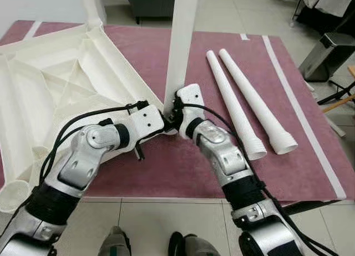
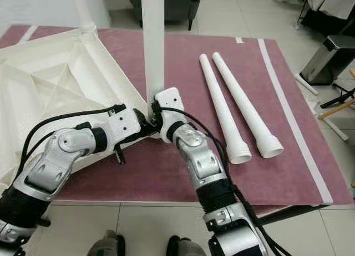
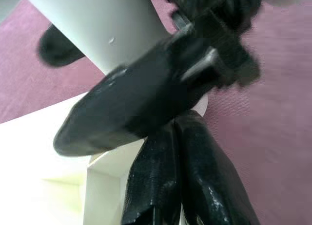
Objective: Building children table
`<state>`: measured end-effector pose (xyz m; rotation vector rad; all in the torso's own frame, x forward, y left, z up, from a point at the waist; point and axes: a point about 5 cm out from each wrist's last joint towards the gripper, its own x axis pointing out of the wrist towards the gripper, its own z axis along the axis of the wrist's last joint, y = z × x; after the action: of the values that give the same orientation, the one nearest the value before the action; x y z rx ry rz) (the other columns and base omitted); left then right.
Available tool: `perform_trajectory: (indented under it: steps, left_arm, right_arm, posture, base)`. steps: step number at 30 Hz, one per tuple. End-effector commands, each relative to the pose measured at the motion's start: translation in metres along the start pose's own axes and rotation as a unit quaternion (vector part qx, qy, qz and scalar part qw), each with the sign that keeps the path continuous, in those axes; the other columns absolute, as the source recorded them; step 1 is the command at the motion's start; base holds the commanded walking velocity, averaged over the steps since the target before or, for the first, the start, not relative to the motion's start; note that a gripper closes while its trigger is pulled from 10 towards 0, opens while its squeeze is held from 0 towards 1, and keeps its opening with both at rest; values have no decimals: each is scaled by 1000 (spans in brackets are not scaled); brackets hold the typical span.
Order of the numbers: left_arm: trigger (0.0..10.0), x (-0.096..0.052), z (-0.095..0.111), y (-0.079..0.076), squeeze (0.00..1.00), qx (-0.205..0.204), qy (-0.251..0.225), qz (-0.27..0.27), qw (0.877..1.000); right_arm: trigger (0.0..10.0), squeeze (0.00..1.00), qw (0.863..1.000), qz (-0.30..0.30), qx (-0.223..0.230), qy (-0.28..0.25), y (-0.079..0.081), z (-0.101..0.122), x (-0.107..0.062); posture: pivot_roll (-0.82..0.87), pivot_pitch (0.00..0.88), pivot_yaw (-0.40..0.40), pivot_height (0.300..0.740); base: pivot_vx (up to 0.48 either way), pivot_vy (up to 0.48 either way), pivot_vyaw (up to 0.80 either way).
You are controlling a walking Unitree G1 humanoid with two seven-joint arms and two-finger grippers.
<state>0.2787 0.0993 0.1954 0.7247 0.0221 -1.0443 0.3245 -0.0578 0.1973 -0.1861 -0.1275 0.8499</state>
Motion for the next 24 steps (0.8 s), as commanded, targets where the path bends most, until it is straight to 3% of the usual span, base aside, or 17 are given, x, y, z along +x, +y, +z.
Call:
perform_trajectory:
  steps: [1,9,10,11,12,15,16,17,18,24]
  left_arm:
    - [0,-13,23,-11,0,44,-63,-56,995]
    - [0,-30,17,-22,0,46,-54,-91,993]
    - [0,-32,16,-24,0,46,-52,-92,993]
    - [0,-32,16,-24,0,46,-52,-92,993]
    - [0,-33,15,-24,0,46,-51,-92,993]
    - [0,-33,15,-24,0,46,-51,-92,993]
    - [0,-35,15,-25,0,46,-50,-92,993]
    - [0,-35,15,-25,0,46,-50,-92,993]
    - [0,-35,16,-26,0,45,-50,-93,993]
    - [0,-37,16,-28,0,43,-51,-98,993]
  right_arm:
    - [10000,0,995,99,-11,0,8,-1,-13]
    - [10000,0,982,187,-24,12,1,-1,-30]
    - [9216,0,980,197,-25,13,0,0,-32]
    - [9216,0,980,197,-25,13,0,0,-32]
    - [7529,0,979,203,-26,13,-1,1,-33]
    - [7529,0,979,203,-26,13,-1,1,-33]
    - [4392,0,977,211,-23,12,-2,2,-35]
    - [4392,0,977,211,-23,12,-2,2,-35]
    - [0,0,976,218,-17,11,-2,2,-35]
    - [0,0,971,238,-2,7,0,2,-38]
  posture:
    - [157,137,-33,740]
    - [164,132,-38,740]
    - [165,131,-38,740]
    - [165,131,-38,740]
    - [165,131,-38,740]
    - [165,131,-38,740]
    - [166,129,-37,740]
    - [166,129,-37,740]
    - [166,127,-36,740]
    - [165,127,-33,740]
  base:
    - [0,0,0]
    - [0,0,0]
    - [0,0,0]
    - [0,0,0]
    - [0,0,0]
    - [0,0,0]
    - [0,0,0]
    - [0,0,0]
    - [0,0,0]
    - [0,0,0]
